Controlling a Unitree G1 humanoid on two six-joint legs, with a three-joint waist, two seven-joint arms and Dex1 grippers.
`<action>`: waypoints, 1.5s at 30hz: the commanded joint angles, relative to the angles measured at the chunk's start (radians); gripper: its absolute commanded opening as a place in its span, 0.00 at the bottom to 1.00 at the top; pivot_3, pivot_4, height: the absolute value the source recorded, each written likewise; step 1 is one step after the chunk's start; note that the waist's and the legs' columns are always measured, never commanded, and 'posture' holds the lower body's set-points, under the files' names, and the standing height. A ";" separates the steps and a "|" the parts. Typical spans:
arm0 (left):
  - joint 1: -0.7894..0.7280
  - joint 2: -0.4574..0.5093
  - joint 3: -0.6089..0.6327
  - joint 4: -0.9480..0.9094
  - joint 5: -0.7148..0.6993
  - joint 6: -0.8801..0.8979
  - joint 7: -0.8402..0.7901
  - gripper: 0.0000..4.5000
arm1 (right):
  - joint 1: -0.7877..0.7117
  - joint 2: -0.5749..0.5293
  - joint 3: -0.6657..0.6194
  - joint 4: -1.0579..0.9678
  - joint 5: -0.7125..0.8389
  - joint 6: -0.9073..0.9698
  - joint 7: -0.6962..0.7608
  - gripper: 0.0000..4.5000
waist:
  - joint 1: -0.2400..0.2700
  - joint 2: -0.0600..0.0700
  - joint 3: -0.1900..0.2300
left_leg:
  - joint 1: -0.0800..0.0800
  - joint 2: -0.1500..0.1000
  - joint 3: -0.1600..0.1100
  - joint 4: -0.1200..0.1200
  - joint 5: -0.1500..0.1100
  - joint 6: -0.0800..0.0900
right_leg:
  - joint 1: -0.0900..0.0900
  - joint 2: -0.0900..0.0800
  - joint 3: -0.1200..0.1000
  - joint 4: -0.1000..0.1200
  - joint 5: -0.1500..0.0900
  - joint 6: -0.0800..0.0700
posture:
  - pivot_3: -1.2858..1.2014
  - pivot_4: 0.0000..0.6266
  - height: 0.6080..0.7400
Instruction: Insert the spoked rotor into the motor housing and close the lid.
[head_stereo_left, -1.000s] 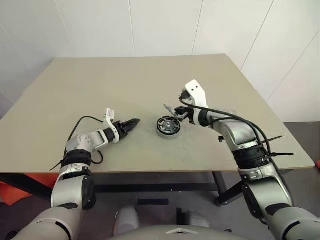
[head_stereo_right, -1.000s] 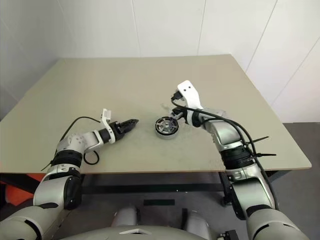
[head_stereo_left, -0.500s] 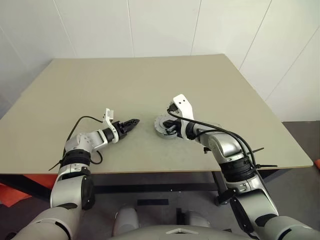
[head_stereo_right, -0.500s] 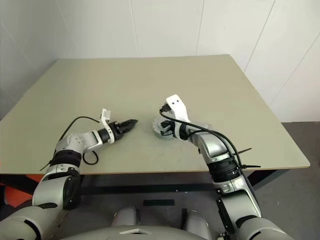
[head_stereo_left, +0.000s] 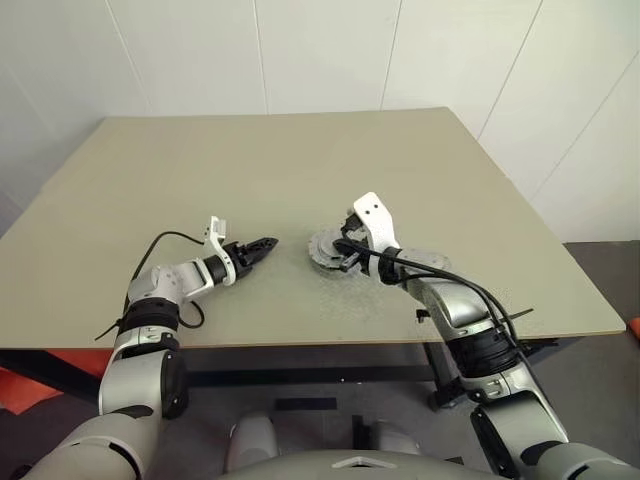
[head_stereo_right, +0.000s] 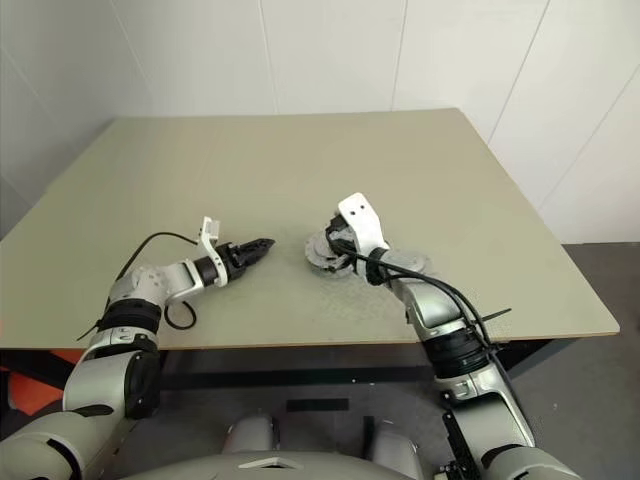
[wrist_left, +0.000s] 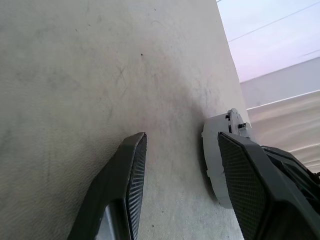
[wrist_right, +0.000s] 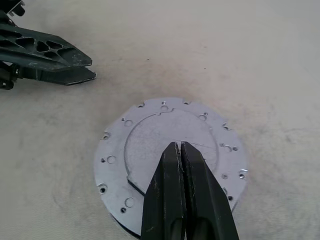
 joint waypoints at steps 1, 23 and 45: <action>-0.023 0.001 0.005 0.017 0.013 -0.027 0.021 0.54 | -0.035 0.014 -0.036 -0.002 0.034 -0.032 0.029 0.01 | 0.000 0.000 0.000 | 0.000 0.000 0.000 0.000 0.000 0.000 | 0.000 0.000 0.000 0.000 0.000 0.000 | 0.52 0.00 1.00; 0.027 0.040 -0.306 -0.248 0.228 -0.251 -0.113 0.54 | -0.005 -0.004 0.027 0.038 -0.015 -0.145 0.102 0.99 | 0.001 -0.002 0.002 | -0.008 0.001 0.000 0.000 0.001 -0.001 | -0.008 0.001 0.000 0.000 0.003 -0.009 | 0.52 0.00 1.00; 0.080 0.053 -0.298 -0.374 0.233 -0.418 -0.178 0.54 | -0.014 0.021 -0.018 0.129 -0.004 -0.095 0.091 0.65 | 0.000 -0.002 0.002 | -0.007 0.001 0.000 0.003 0.001 -0.001 | -0.007 0.001 0.000 0.002 0.003 -0.010 | 0.52 0.00 1.00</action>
